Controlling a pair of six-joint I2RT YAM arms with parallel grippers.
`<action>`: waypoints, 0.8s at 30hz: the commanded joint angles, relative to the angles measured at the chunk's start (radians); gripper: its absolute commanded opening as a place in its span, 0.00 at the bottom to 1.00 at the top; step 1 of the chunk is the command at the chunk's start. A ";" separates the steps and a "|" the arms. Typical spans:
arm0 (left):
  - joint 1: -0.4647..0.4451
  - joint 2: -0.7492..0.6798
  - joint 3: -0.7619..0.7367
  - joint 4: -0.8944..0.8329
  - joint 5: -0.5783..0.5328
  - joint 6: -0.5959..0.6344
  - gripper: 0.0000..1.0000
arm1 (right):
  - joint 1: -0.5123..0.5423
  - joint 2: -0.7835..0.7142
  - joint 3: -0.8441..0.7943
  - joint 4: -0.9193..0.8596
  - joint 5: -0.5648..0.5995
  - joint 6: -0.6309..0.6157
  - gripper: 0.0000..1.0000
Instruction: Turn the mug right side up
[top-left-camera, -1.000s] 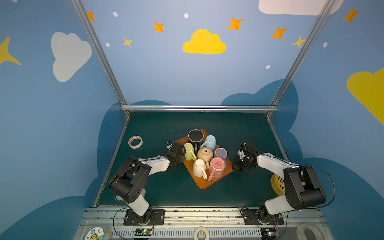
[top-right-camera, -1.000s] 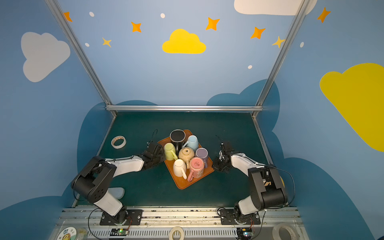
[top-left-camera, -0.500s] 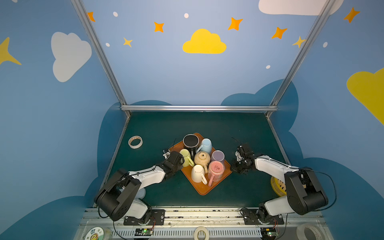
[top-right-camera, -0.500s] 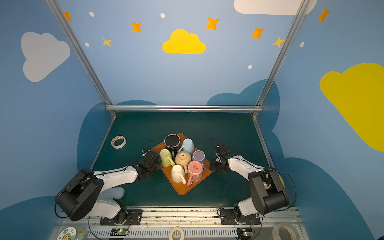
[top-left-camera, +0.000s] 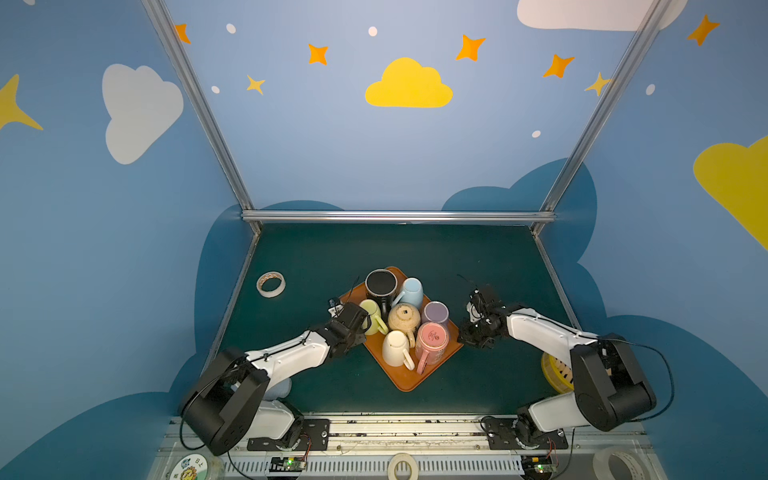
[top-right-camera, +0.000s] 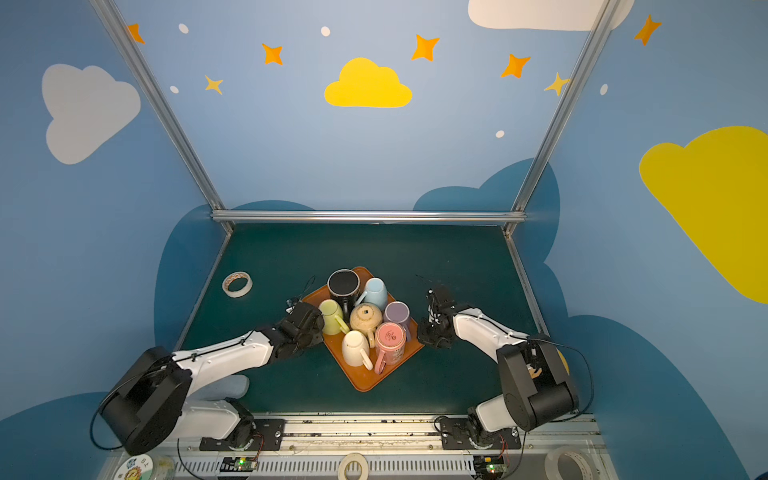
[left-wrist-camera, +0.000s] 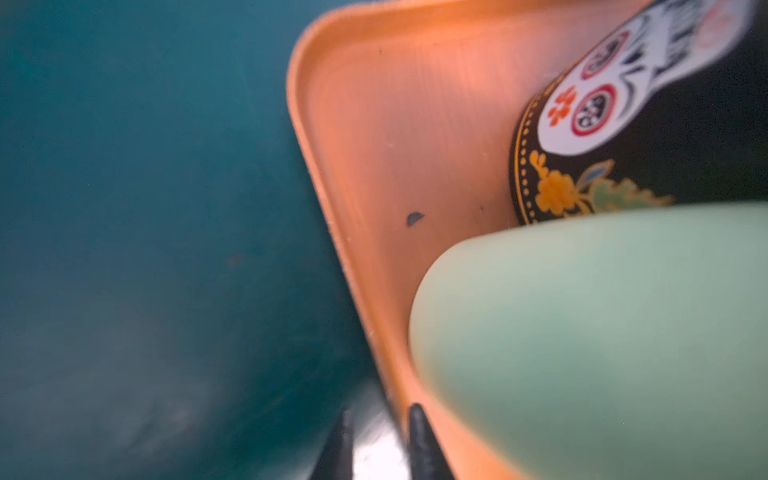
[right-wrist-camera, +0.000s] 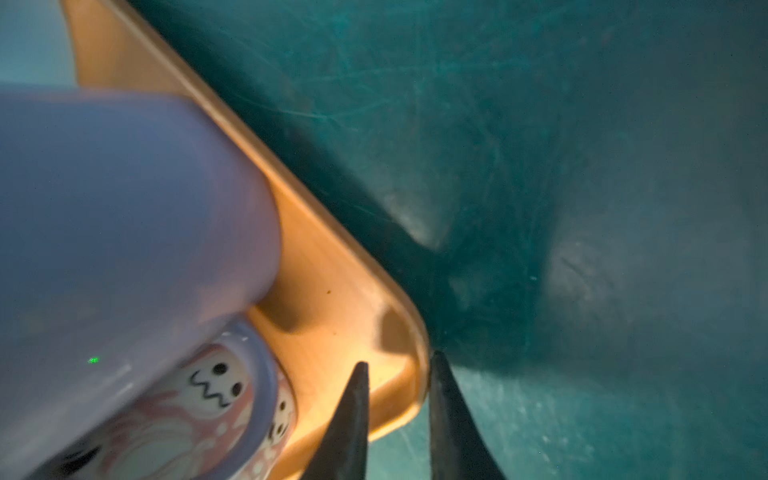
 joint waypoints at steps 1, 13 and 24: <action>0.013 -0.069 0.042 -0.117 -0.041 0.041 0.35 | -0.004 -0.036 0.045 -0.066 0.012 -0.036 0.27; 0.038 -0.333 0.131 -0.303 0.059 0.207 0.79 | -0.028 -0.191 0.072 -0.123 0.076 -0.121 0.53; -0.077 -0.343 0.306 -0.530 0.068 0.330 0.96 | -0.026 -0.378 0.003 -0.074 0.084 -0.126 0.59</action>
